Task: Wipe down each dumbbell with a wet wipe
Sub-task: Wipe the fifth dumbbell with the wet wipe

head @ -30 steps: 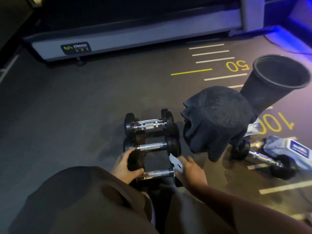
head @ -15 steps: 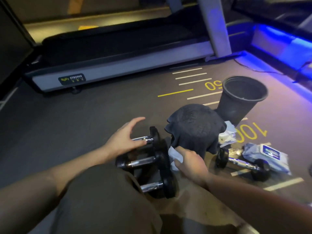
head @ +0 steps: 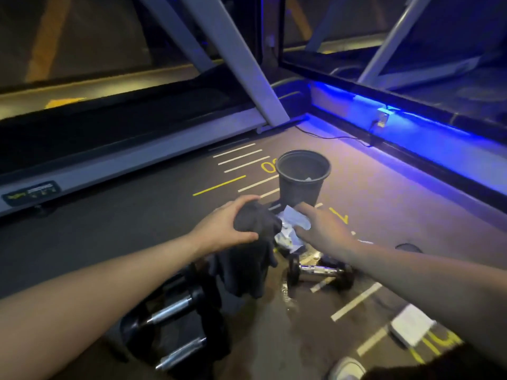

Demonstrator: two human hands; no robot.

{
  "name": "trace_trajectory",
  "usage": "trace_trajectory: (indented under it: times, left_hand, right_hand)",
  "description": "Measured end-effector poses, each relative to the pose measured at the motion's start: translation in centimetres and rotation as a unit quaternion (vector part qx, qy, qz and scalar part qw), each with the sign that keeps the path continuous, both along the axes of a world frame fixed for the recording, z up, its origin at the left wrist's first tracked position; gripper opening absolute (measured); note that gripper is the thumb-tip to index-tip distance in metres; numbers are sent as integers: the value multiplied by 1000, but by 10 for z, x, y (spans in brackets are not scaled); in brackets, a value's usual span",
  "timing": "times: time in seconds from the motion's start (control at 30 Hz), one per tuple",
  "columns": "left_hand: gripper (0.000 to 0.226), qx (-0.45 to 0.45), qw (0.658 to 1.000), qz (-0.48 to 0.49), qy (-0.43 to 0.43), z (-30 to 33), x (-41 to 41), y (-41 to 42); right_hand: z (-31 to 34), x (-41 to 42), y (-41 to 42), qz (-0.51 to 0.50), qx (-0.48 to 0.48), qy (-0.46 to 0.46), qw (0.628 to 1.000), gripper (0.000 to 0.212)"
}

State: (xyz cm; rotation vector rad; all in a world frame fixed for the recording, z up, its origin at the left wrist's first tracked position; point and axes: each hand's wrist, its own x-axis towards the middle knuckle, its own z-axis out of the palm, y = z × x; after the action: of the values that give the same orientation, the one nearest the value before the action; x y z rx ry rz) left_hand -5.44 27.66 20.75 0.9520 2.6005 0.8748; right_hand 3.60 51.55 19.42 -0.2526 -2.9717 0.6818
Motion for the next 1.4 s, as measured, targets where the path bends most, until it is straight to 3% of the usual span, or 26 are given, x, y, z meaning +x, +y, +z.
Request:
trace_trajectory:
  times: [0.17, 0.27, 0.4, 0.7, 0.93, 1.1, 1.4]
  left_hand:
    - [82, 17, 1000, -9, -12, -18, 7, 60]
    - [81, 12, 1000, -9, -16, -28, 10, 84]
    - [80, -6, 1000, -8, -30, -51, 10, 108]
    - [80, -24, 994, 6, -108, -120, 6, 152]
    - [78, -51, 987, 30, -150, -180, -4, 176]
    - [80, -58, 980, 45, -186, -215, -11, 186]
    - [87, -86, 960, 75, -257, -252, -20, 192]
  right_hand:
    - [-9, 0, 54, -6, -63, 1, 998, 47]
    - [-5, 9, 71, -18, -90, 1, 996, 30]
    - [-23, 20, 104, -37, -56, -47, 997, 38]
    - [-81, 27, 143, -65, 6, -63, 996, 55]
    - [-153, 20, 156, -117, -19, -116, 986, 36]
    - [-194, 16, 170, -128, -63, -122, 982, 34]
    - [-230, 8, 181, -120, -67, -144, 980, 25]
